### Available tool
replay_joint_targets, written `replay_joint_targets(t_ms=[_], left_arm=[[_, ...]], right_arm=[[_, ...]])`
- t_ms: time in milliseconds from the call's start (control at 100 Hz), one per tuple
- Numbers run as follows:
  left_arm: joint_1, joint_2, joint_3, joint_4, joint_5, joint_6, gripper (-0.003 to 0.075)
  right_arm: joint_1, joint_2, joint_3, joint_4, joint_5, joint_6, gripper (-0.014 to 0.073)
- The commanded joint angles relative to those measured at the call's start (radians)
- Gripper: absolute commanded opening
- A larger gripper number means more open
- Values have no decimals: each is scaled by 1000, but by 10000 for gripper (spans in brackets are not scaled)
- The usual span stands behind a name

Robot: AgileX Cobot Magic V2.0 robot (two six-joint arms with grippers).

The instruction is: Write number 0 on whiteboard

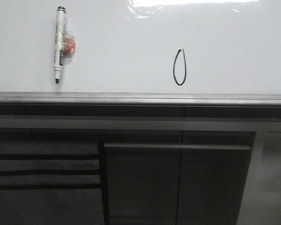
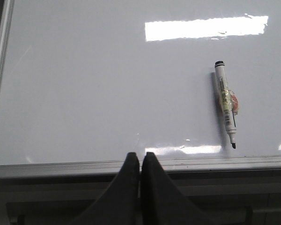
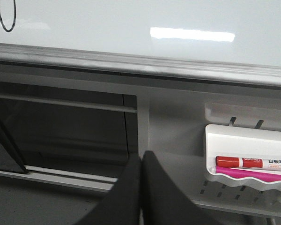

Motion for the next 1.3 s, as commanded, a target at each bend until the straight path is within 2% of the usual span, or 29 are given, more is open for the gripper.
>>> replay_joint_targets(t_ms=[0, 250, 540, 580, 1000, 1060, 1110, 1120, 1190, 1290], left_arm=[[-5, -27, 25, 2, -64, -11, -20], [-5, -27, 25, 2, -64, -11, -20], [-5, -27, 25, 2, -64, -11, -20], [-5, -27, 25, 2, -64, -11, -20], [-5, -25, 25, 2, -64, -11, -20], [-5, -25, 25, 2, -64, -11, -20], [-5, -25, 25, 2, -64, -11, -20], [-5, -25, 25, 2, -64, -11, -20], [-5, -25, 25, 2, -64, -11, -20], [-5, -25, 25, 2, -64, -11, -20]], right_arm=[[-4, 3, -26, 2, -69, -4, -73], [-10, -36, -1, 2, -86, -4, -73], [-75, -443, 155, 28, -96, -4, -73], [-81, -481, 155, 28, -55, -4, -73], [-98, -473, 155, 44, -145, -2, -73], [-98, -473, 155, 19, -182, 58, -73], [-98, -473, 155, -114, -213, 193, -73], [-98, -473, 155, -161, -220, 259, -73], [-98, -473, 155, -339, -244, 398, -73], [-98, -473, 155, -335, -256, 406, -73]])
